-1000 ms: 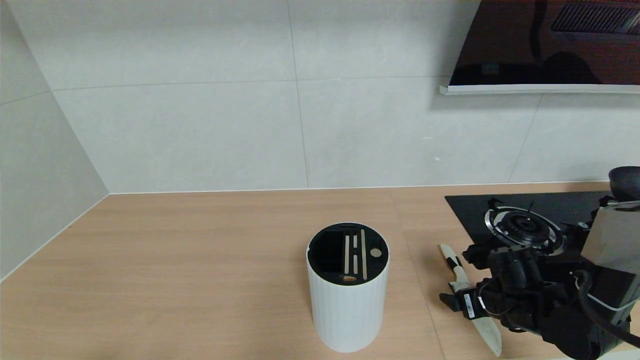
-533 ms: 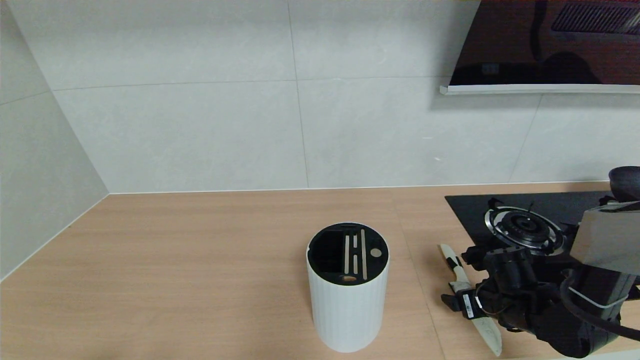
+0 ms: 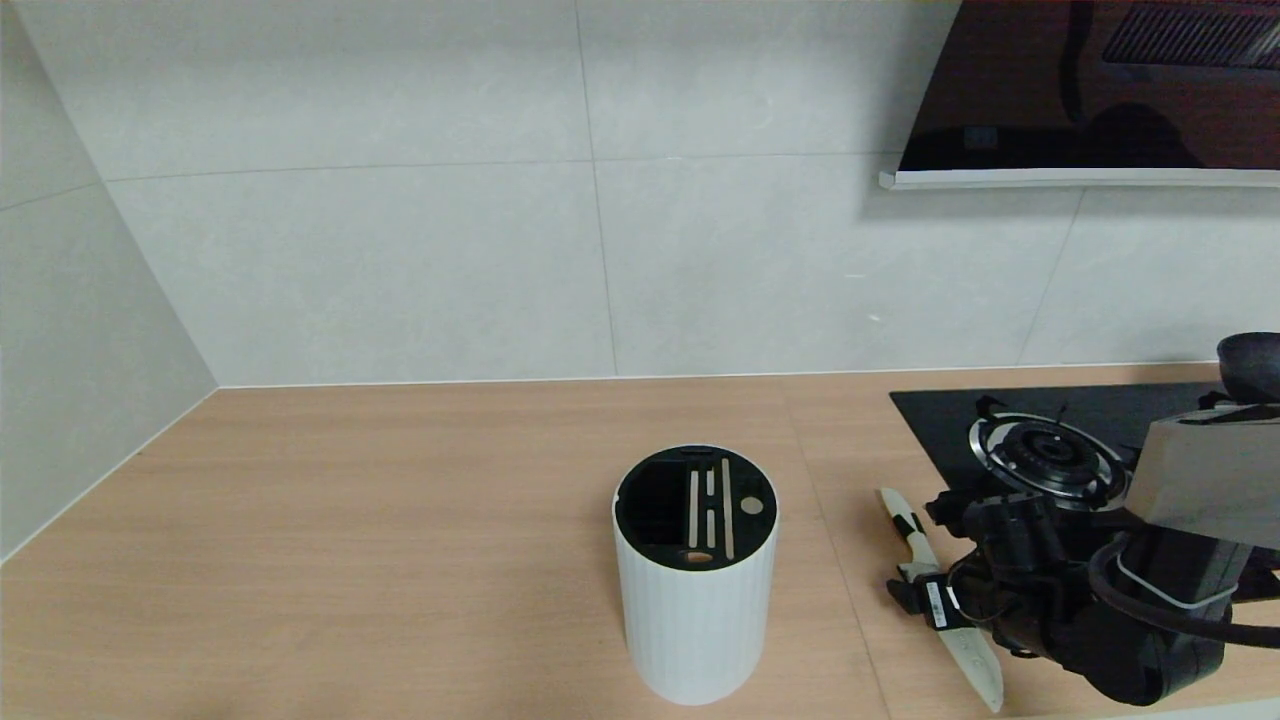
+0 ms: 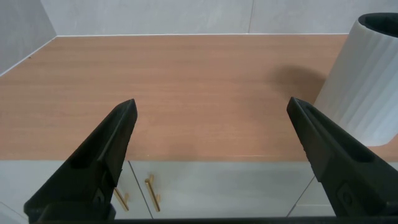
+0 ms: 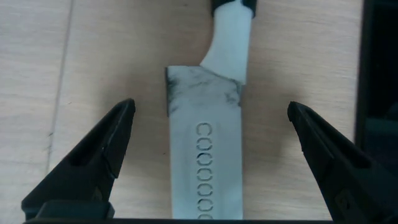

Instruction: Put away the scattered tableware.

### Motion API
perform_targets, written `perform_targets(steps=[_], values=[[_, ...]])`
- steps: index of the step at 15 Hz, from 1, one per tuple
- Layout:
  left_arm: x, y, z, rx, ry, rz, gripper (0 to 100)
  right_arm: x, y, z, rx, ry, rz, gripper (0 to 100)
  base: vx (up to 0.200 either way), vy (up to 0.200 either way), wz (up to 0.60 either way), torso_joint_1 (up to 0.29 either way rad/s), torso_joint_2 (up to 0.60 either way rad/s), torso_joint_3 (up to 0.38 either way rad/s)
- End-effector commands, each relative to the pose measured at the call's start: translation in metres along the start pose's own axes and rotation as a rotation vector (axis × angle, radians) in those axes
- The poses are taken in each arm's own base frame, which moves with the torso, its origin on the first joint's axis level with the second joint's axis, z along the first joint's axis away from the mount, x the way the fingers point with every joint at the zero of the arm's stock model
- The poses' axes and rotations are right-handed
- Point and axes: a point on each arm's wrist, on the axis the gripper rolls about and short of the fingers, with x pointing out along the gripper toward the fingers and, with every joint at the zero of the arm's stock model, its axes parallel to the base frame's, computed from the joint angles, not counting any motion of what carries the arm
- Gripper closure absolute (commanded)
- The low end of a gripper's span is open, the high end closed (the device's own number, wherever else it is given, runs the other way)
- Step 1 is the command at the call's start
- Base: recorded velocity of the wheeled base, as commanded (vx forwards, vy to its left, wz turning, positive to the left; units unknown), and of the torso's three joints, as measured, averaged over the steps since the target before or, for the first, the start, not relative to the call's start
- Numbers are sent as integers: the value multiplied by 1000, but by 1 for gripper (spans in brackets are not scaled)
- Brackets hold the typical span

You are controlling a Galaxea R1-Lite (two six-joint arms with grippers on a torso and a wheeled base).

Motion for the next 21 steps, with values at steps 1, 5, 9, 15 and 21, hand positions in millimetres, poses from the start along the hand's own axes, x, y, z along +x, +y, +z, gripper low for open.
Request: perform_targets(steps=[1,5,9,15,21], values=[[0,0,0,0,0,0,0,1,0,1,1,-2,-1,0,0,0,0,0,0,0],[0,0,0,0,0,0,0,4,1,3,18,-8,-3,0,0,0,0,0,0,0],[0,0,0,0,0,2,0,6,1,1,21,-3,-3,100,0,0,0,0,0,0],[0,0,0,0,0,0,0,4,1,3,24,-11,-2,100,0,0,0,0,0,0],[0,0,0,0,0,0,0,-41,-2,31,35,-145,17,100,0,0,0,0,0,0]])
